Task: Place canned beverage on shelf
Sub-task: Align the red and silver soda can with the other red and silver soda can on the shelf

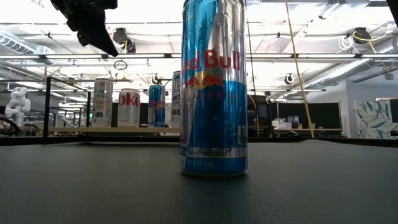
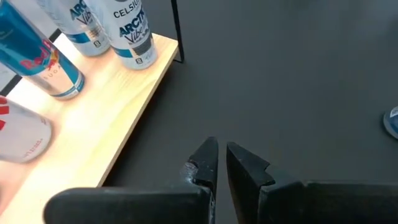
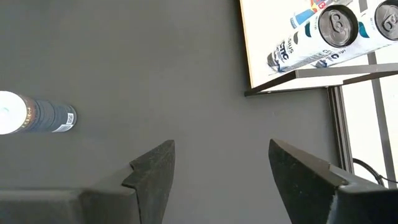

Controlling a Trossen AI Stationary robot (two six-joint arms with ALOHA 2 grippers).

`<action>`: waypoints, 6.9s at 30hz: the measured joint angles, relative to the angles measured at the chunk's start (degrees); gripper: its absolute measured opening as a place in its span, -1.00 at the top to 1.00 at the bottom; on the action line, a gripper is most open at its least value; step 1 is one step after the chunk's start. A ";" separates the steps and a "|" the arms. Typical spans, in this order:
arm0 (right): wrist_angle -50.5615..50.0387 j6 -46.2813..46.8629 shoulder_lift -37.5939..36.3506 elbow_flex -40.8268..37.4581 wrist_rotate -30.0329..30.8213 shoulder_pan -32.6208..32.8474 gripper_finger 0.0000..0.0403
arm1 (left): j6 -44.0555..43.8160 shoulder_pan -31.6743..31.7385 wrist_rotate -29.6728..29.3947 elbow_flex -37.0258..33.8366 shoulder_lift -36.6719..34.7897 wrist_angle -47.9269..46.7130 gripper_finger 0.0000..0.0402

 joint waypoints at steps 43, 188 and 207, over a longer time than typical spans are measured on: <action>0.00 3.25 0.02 0.00 0.00 0.00 -0.19 | 0.13 0.00 4.68 0.00 0.00 -0.86 -0.86; 0.00 -6.36 0.02 0.00 -0.24 -0.02 -0.19 | 1.47 3.19 20.79 28.18 30.34 -42.58 -0.46; 0.00 -2.59 0.02 0.00 -0.24 -0.01 -0.19 | 29.00 32.76 16.44 33.86 31.61 -43.78 -0.46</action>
